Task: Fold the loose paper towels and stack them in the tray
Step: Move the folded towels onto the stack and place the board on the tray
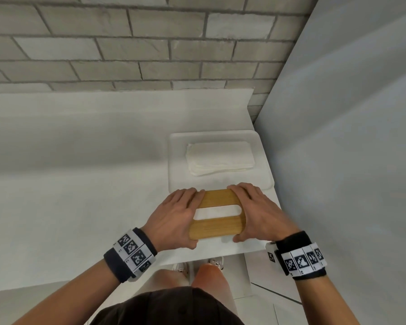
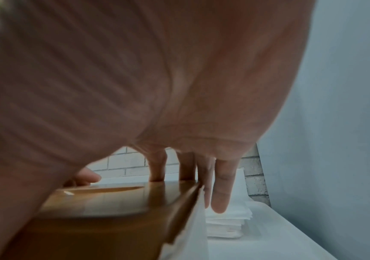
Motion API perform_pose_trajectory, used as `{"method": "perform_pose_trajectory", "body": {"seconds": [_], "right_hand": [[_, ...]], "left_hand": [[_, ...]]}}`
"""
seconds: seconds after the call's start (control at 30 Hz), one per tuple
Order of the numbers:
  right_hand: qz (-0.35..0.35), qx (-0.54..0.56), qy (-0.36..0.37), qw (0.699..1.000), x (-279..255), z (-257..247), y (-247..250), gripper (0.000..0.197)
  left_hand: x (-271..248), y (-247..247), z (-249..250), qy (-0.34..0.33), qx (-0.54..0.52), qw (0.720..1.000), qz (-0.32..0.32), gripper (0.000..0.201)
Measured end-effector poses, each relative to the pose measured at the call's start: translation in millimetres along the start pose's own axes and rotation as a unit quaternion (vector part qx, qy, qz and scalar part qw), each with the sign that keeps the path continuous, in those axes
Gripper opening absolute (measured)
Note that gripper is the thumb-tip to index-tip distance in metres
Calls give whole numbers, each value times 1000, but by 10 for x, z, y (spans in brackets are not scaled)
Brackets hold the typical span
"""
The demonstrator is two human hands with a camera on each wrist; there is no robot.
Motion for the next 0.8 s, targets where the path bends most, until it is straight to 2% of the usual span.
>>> {"method": "perform_pose_trajectory", "body": {"seconds": [0.23, 0.33, 0.43, 0.5, 0.57, 0.63, 0.7, 0.8], "right_hand": [[-29, 24, 2, 999, 134, 109, 37, 150], [-16, 35, 12, 999, 162, 160, 7, 152], [8, 96, 7, 995, 110, 231, -41, 153], [53, 134, -1, 990, 94, 190, -102, 135], [123, 101, -19, 987, 109, 84, -179, 102], [180, 37, -63, 981, 117, -12, -252, 77], [203, 6, -103, 974, 137, -61, -288, 67], [207, -7, -128, 970, 153, -75, -278, 66]], "left_hand": [[160, -62, -30, 28, -35, 998, -45, 141], [248, -46, -77, 27, -41, 998, -32, 146], [251, -83, -99, 16, -54, 998, -39, 154], [216, -126, -54, 18, -77, 996, -46, 149], [202, -165, 16, 30, -94, 995, -10, 126], [195, -181, 79, 43, -93, 994, 48, 101], [200, -195, 102, 57, -74, 993, 68, 93], [210, -210, 133, 57, -21, 996, 63, 102]]}}
Point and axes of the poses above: each hand's wrist, its own x-axis towards the middle knuckle, its own y-axis out of the back of the hand, z = x × y, the point moved 7 cm from there along x, towards the middle knuckle, and after that the axes turned 10 degrees about y, right-handed, at the moved point
